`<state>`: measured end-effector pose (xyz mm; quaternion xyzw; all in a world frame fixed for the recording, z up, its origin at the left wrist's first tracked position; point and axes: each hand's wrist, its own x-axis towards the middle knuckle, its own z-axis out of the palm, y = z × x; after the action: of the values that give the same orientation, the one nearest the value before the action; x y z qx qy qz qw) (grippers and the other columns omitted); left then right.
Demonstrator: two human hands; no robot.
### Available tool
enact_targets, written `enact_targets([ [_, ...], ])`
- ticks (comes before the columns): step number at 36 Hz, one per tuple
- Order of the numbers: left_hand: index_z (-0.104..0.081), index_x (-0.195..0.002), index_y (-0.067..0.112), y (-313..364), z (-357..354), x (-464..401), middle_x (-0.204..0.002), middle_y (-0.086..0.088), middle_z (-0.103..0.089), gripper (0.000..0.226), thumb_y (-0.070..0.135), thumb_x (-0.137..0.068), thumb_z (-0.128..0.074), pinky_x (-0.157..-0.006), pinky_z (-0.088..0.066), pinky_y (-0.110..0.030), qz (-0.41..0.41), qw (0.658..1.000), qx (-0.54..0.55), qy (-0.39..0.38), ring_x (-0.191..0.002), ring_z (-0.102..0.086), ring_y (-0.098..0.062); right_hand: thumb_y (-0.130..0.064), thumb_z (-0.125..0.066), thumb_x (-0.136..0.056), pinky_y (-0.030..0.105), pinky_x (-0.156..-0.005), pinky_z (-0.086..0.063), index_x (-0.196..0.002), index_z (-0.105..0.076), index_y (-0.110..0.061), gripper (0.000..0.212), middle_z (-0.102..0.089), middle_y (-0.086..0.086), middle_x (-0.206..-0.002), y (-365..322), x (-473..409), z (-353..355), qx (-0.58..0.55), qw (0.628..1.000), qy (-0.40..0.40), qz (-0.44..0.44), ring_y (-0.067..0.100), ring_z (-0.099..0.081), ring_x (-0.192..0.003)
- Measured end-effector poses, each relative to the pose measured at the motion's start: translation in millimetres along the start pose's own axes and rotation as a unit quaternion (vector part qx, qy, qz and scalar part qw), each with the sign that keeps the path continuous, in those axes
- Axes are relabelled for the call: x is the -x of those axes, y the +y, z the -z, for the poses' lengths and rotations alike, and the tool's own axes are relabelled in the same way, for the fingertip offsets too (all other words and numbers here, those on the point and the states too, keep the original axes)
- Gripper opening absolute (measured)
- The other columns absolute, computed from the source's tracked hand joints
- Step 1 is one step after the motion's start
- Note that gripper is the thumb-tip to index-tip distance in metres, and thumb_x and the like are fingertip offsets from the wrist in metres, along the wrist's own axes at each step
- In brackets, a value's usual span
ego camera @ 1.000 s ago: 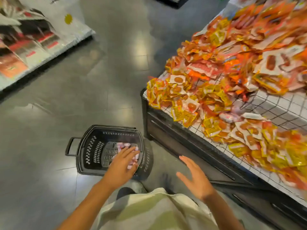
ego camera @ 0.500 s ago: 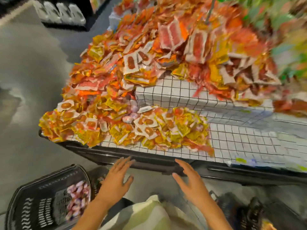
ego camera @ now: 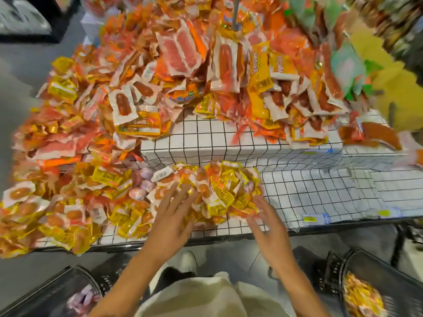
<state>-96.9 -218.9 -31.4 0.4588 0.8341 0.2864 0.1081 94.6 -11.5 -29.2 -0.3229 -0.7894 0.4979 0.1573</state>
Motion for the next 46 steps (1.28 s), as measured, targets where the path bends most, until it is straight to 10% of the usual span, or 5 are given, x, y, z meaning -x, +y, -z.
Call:
enact_targets([
  [9, -0.011, -0.157, 0.043, -26, -12, -20, -0.168, 0.009, -0.001, 0.065, 0.041, -0.101, -0.044, -0.124, 0.009, -0.048, -0.005, 0.997, -0.025, -0.073, -0.155, 0.010, -0.027, -0.055, -0.074, -0.084, 0.033, -0.122, -0.019, -0.161, -0.018, -0.027, 0.099, -0.009, -0.015, -0.167, -27, -71, -46, 0.152, 0.988, -0.017, -0.024, 0.001, 0.000, -0.153],
  [25, -0.004, -0.159, 0.037, -25, -3, -28, -0.167, 0.017, 0.001, 0.084, 0.026, -0.097, -0.059, -0.123, -0.002, -0.058, -0.011, 0.996, 0.005, -0.092, -0.154, 0.014, -0.023, -0.039, -0.085, -0.073, 0.031, -0.081, -0.058, -0.116, -0.058, -0.048, 0.051, -0.069, -0.023, -0.109, -18, -101, -32, 0.067, 0.994, 0.065, -0.050, 0.001, -0.067, -0.097],
  [36, -0.043, -0.148, 0.032, 50, -6, -45, -0.156, 0.019, -0.035, 0.051, 0.025, -0.101, -0.059, -0.117, -0.020, -0.015, 0.086, 0.970, 0.209, 0.088, -0.148, -0.026, -0.006, -0.018, -0.092, -0.072, 0.002, -0.070, -0.047, -0.109, -0.070, -0.040, 0.048, -0.070, -0.030, -0.103, -66, -94, 28, -0.136, 0.989, 0.053, -0.028, -0.012, -0.065, -0.094],
  [41, -0.038, -0.142, 0.057, 75, -9, -64, -0.148, 0.028, -0.043, 0.064, 0.069, -0.083, -0.062, -0.107, -0.044, -0.031, 0.253, 0.878, 0.404, 0.051, -0.136, -0.043, 0.002, -0.016, -0.093, -0.070, 0.003, -0.072, -0.048, -0.111, -0.071, -0.036, 0.051, -0.073, -0.024, -0.104, -94, -90, 53, -0.152, 0.988, 0.005, 0.023, -0.008, -0.068, -0.095],
  [46, -0.050, -0.145, 0.031, 94, -13, -87, -0.146, -0.003, -0.056, 0.079, 0.076, -0.081, -0.059, -0.099, -0.050, -0.052, 0.273, 0.619, 0.730, -0.095, -0.132, -0.055, -0.026, -0.035, -0.090, -0.067, 0.013, -0.076, -0.054, -0.118, -0.068, -0.040, 0.056, -0.074, -0.016, -0.112, -106, -92, 72, -0.183, 0.979, -0.070, 0.056, 0.003, -0.071, -0.100],
])
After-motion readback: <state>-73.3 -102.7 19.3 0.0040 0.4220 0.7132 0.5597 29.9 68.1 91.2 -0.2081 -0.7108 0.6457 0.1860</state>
